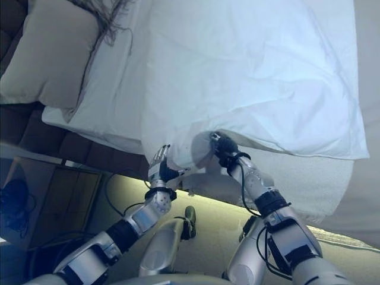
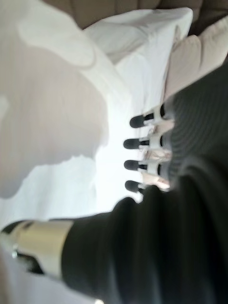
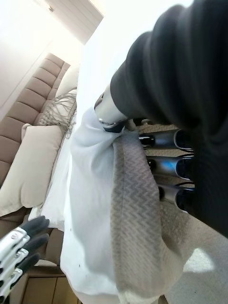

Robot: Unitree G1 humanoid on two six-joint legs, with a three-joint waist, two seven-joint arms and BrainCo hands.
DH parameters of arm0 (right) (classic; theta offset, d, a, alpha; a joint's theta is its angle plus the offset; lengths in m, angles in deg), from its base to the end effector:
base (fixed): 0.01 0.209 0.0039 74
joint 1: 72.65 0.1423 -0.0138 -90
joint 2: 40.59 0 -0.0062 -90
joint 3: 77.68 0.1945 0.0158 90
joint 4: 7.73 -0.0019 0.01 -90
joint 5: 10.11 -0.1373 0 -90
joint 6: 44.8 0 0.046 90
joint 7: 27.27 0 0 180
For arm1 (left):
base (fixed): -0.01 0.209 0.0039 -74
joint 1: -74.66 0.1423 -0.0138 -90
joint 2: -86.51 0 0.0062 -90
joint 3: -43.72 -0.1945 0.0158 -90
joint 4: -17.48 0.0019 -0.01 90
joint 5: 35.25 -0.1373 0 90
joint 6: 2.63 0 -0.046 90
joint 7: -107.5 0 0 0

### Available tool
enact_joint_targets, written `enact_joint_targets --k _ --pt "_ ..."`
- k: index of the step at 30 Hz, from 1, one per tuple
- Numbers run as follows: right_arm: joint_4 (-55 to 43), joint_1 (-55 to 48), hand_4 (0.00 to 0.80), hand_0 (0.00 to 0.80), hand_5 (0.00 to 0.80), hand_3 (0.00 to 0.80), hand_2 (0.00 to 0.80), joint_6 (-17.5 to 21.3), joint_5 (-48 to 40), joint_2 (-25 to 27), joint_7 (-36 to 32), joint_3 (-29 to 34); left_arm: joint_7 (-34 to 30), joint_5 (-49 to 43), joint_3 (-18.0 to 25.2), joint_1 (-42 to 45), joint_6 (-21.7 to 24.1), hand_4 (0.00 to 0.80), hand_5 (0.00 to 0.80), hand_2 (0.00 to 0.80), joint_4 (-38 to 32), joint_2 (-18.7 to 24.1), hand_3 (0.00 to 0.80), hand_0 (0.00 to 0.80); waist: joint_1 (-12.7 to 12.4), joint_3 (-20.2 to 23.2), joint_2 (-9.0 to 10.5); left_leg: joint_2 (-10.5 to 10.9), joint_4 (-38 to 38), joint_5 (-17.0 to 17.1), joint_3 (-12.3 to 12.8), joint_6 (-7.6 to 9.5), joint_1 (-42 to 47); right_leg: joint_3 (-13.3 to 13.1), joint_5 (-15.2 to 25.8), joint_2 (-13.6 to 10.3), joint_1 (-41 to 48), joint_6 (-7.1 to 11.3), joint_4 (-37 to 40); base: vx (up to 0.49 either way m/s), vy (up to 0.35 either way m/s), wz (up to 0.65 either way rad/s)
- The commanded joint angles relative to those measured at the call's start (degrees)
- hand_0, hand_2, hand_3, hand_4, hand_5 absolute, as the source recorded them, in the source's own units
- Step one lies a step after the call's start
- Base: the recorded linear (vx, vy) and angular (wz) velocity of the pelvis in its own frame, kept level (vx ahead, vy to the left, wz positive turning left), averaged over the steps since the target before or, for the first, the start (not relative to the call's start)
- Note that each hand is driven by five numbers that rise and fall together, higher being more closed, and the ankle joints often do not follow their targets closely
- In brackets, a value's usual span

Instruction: Make the bed neatly

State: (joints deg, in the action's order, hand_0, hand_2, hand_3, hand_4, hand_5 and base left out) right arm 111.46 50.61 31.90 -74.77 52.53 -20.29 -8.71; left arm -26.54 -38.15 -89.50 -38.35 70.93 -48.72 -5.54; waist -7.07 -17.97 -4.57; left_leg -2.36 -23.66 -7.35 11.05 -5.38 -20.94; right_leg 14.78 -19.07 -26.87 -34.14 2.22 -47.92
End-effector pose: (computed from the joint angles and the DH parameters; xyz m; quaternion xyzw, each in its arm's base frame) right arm 0.3040 -0.1424 0.0656 0.2695 0.1948 0.1046 0.9373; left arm 0.2379 0.0831 -0.0011 0.3670 0.0255 0.0689 0.9273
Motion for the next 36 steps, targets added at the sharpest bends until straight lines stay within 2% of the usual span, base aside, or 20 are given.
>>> enact_joint_targets --k 1,4,8,11,15,20,24,28,32,34,36 --pt "-6.75 6.97 0.8 0.8 0.8 0.8 0.8 -1.67 0.91 -1.17 -0.01 2.14 3.07 3.28 3.47 -2.08 4.89 0.0 0.0 0.0 -1.79 -0.79 0.0 0.0 0.13 0.03 -1.66 -2.84 0.19 5.18 -1.97 1.45 0.01 -1.55 28.61 -5.01 3.37 8.32 23.88 0.053 0.105 -0.04" --pt "-7.23 6.55 0.8 0.8 0.8 0.8 0.8 -3.43 1.31 -0.49 0.39 2.21 1.82 6.22 5.24 -1.63 7.39 0.0 0.0 0.0 -1.05 -0.66 0.0 0.0 0.7 0.69 -2.24 -2.81 0.69 5.31 -1.21 1.38 1.0 -1.98 28.6 -5.5 3.48 8.28 23.97 0.054 0.11 -0.09" --pt "-7.11 6.33 0.8 0.8 0.8 0.8 0.8 -4.35 2.01 0.03 0.78 2.07 -2.88 9.4 6.55 -1.26 8.56 0.0 0.0 0.0 -2.04 -0.39 0.0 0.0 1.12 1.36 -3.28 -2.68 1.65 5.68 -0.29 1.72 2.39 -1.92 28.4 -5.96 4.52 8.16 24.49 0.039 0.118 -0.02" --pt "-6.98 6.05 0.8 0.8 0.8 0.8 0.8 -5.88 3.2 0.71 1.07 2.67 -7.32 10.85 6.63 -0.37 9.65 0.0 0.0 0.0 -1.69 0.0 0.0 0.0 1.27 1.99 -4.25 -2.25 1.74 5.57 0.03 1.73 3.59 -1.84 28.41 -6.68 5.58 8.07 24.41 0.063 0.123 0.02" --pt "-6.26 5.52 0.8 0.8 0.8 0.8 0.8 -7.95 3.82 1.02 2.22 2.44 -9.24 10.47 5.88 0.39 11.7 0.0 0.0 0.0 -0.79 0.01 0.0 0.0 1.48 2.77 -4.93 -2.15 1.37 5.21 0.79 1.79 5.13 -1.82 28.38 -7.67 7.09 7.91 24.3 0.069 0.078 -0.03" --pt "-2.71 5.07 0.8 0.8 0.8 0.8 0.8 -7.45 6.01 0.45 0.69 1.77 -11.15 9.78 5.48 1.14 13.6 0.0 0.0 0.0 -1.59 0.36 0.0 0.0 0.84 3.98 -5.7 -1.94 1.71 5.04 1.54 2.25 6.87 -0.81 28.47 -8.54 9.53 7.92 24.94 0.063 0.034 0.02" --pt "-0.81 4.81 0.8 0.8 0.8 0.8 0.8 -5.34 6.14 0.17 0.07 1.56 -11.7 8.61 4.92 1.68 14.97 0.0 0.0 0.0 -1.42 0.61 0.0 0.0 0.38 4.66 -6.2 -1.69 2.89 5.84 2.47 2.61 7.68 0.98 28.66 -9.19 12.03 8.01 25.98 -0.001 0.016 0.14" --pt "1.28 4.92 0.8 0.8 0.8 0.8 0.8 -3.81 5.6 -0.92 -0.51 1.23 -10.4 6.72 4.6 1.71 16.24 0.0 0.0 0.0 -0.14 0.86 0.0 0.0 -0.33 5.48 -6.35 -1.2 4.07 6.3 2.04 2.68 9.09 2.18 28.76 -9.31 14.51 8.13 27.01 0.01 0.035 0.23" --pt "1.62 4.52 0.8 0.8 0.8 0.8 0.8 -3.5 5.17 -1.75 0.24 0.93 -6.5 -1.38 4.82 1.9 17.79 0.0 0.0 0.0 -0.64 1.28 0.0 0.0 -0.79 6.03 -6.35 -1.08 4.8 6.6 1.93 2.49 10.18 3.26 28.68 -9.16 16.79 8.03 28.12 0.015 0.052 0.1" --pt "1.64 4.38 0.8 0.8 0.8 0.8 0.8 -3.58 5.02 -1.59 -0.4 1.01 -1.85 -13.06 4.75 1.38 19.18 0.0 0.0 0.0 -2.02 2.24 0.0 0.0 -0.93 6.14 -6.19 -1.11 4.83 6.49 1.83 2.42 10.47 3.61 28.38 -9.23 17.03 7.98 27.84 0.003 0.042 0.08" --pt "2.34 4.22 0.8 0.8 0.8 0.8 0.8 -3.08 3.97 -1.28 -1.22 1.01 0.01 -21.79 4.31 0.35 19.61 0.0 0.0 0.0 -4.03 3.51 0.0 0.0 -1.24 6.12 -5.71 -1.42 4.21 6.16 1.76 2.27 10.24 3.91 28.15 -9.36 16.98 8.0 27.4 -0.005 -0.019 0.06"
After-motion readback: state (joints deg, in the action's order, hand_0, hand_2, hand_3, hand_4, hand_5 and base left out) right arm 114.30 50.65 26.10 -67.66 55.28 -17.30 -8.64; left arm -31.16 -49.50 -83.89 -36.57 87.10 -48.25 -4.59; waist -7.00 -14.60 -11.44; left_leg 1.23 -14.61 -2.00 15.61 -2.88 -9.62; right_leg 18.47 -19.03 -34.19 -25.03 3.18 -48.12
